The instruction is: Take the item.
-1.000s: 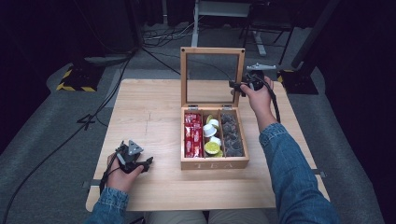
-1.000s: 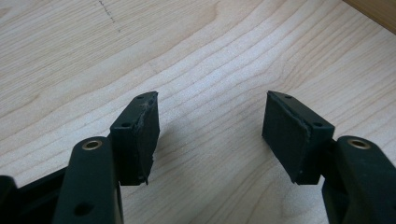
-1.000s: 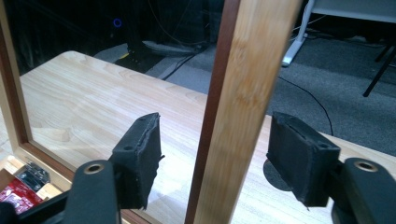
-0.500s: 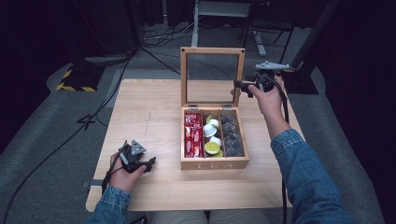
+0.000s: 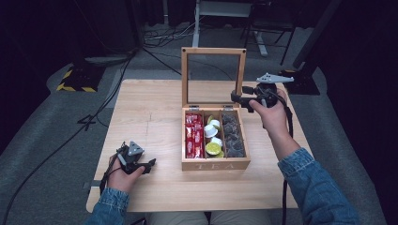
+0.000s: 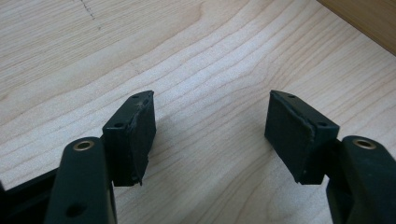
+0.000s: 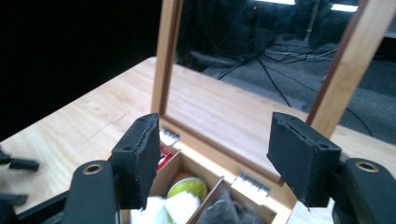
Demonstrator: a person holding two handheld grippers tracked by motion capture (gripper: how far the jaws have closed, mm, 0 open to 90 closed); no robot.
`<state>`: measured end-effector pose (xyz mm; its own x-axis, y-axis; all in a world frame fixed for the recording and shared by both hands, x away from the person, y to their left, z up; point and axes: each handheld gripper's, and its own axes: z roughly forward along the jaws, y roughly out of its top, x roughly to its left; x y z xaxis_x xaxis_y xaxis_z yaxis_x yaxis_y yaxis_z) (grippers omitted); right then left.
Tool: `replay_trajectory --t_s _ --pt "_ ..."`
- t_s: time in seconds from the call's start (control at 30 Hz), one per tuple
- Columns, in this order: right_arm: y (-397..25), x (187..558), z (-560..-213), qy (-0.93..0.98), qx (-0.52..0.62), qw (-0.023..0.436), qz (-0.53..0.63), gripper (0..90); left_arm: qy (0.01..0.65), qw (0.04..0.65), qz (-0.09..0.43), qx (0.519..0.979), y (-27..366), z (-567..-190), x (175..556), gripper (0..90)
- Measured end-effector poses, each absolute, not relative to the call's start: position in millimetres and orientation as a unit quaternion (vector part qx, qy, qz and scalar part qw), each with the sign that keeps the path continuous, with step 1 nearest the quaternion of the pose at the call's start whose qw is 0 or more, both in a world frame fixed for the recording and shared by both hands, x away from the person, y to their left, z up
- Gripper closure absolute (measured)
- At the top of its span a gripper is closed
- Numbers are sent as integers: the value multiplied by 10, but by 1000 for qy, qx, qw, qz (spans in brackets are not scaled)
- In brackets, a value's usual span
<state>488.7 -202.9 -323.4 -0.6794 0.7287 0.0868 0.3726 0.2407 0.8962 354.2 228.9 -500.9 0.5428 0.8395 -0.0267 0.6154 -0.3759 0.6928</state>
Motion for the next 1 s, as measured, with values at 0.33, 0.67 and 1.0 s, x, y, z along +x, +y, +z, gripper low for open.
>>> replay_trajectory --t_s 0.33,0.67,1.0 --pt "-1825 4682 -3256 788 327 168 495 301 453 341 176 805 2346 -5034 3536 294" --pt "-1535 4586 -3332 797 312 151 494 177 457 342 179 801 2381 -5038 3520 294" --pt "-1285 4572 -3544 815 299 120 481 361 461 340 179 800 2449 -5036 3494 294"
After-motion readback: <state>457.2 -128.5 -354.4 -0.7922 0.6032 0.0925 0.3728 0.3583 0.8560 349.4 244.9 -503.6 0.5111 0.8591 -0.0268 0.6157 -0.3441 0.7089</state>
